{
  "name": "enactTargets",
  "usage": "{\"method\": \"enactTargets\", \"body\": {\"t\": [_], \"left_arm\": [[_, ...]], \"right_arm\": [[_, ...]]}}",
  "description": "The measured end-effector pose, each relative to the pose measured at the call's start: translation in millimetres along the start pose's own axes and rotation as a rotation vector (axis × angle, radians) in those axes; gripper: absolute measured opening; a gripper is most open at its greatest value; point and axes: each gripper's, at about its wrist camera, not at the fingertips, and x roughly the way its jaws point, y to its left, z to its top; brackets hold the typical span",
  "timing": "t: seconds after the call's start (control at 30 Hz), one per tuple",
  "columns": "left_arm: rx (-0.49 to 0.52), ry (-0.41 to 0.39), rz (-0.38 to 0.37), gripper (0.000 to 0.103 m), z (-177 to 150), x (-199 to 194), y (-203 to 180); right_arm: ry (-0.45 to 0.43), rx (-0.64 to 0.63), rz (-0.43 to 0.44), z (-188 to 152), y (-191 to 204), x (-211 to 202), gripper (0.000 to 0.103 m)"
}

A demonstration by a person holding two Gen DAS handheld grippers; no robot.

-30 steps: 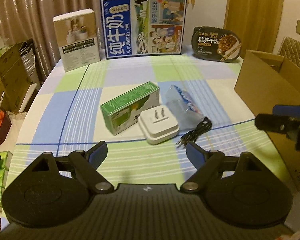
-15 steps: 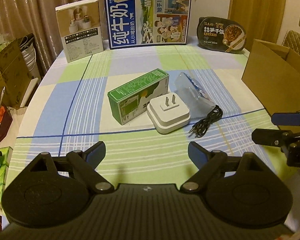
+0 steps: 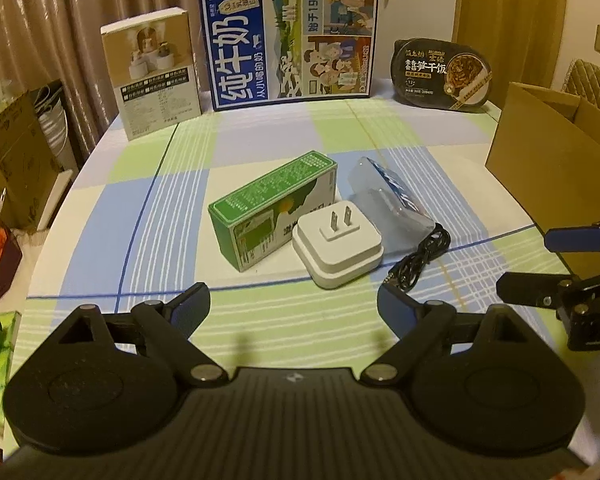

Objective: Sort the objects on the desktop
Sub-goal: 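Move the right gripper to the black cable while the left gripper approaches the white plug adapter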

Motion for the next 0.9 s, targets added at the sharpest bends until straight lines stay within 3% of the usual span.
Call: {"method": "enactTargets", "body": {"t": [0.57,0.9], "left_arm": [[-0.052,0.023,-0.009,0.088,11.9,30.8,10.6],[-0.083,0.022,0.001,0.088,13.6,32.5,18.3]], "right_arm": [[0.015,-0.048,0.049,-0.6,2.9,47.2,0.077],[-0.016,0.067,0.044,8.4,-6.0,71.2,0.078]]}}
